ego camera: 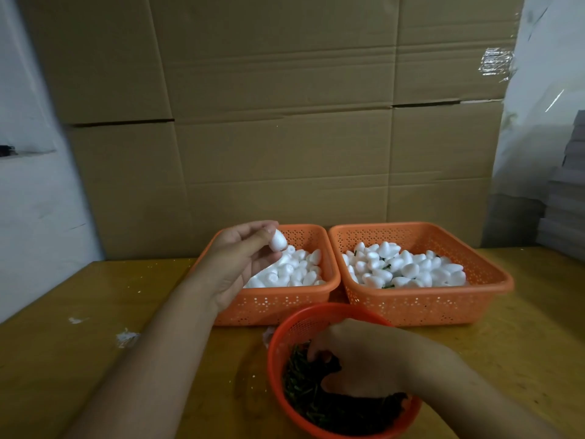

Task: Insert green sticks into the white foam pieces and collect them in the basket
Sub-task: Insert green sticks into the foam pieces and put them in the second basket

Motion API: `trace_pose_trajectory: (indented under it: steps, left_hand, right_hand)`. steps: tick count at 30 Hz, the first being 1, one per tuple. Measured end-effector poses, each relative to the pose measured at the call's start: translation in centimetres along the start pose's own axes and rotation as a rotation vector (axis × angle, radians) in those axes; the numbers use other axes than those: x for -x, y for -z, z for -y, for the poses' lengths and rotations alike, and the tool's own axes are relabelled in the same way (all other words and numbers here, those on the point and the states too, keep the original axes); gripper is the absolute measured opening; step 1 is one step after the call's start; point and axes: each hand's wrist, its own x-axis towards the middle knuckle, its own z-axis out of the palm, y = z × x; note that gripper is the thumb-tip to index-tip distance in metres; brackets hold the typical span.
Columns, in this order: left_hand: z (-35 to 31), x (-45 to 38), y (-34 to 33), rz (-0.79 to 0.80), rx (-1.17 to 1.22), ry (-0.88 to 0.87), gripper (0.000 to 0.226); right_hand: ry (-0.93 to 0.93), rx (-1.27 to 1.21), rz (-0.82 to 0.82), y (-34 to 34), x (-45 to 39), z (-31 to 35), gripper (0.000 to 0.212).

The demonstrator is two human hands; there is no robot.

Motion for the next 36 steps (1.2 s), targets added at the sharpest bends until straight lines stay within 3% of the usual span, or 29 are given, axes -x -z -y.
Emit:
trace_pose_trajectory:
  steps: [3,10,16,20,36]
  left_hand:
    - [-0.5,1.4,-0.1,0.092,0.100,0.041,0.033]
    - [-1.9,2.9,-0.8,0.212,0.034,-0.006,0.039]
    - [-2.0,3.4,-1.2,0.168,-0.292,-0.170,0.036]
    - [-2.1,3.7,-1.2,0.150,-0.282,-0.187,0.031]
    - [-1.9,3.7,-1.0,0.194,-0.304,-0.157,0.030]
  right_hand:
    - [-0.009,0.004,0.001,-0.1,-0.1,-0.1,0.045]
    - [0.017,0.016,-0.045,-0.4,-0.2,-0.5,0.046]
    - [0.036,-0.007,-0.088,-0.7,-0.6,-0.7,0.039]
    - [0.072,-0.023,-0.199,-1.2,-1.2,-0.9,0.030]
    - [0.011,-0.048,-0.199,-0.1,-0.8,-2.6,0.030]
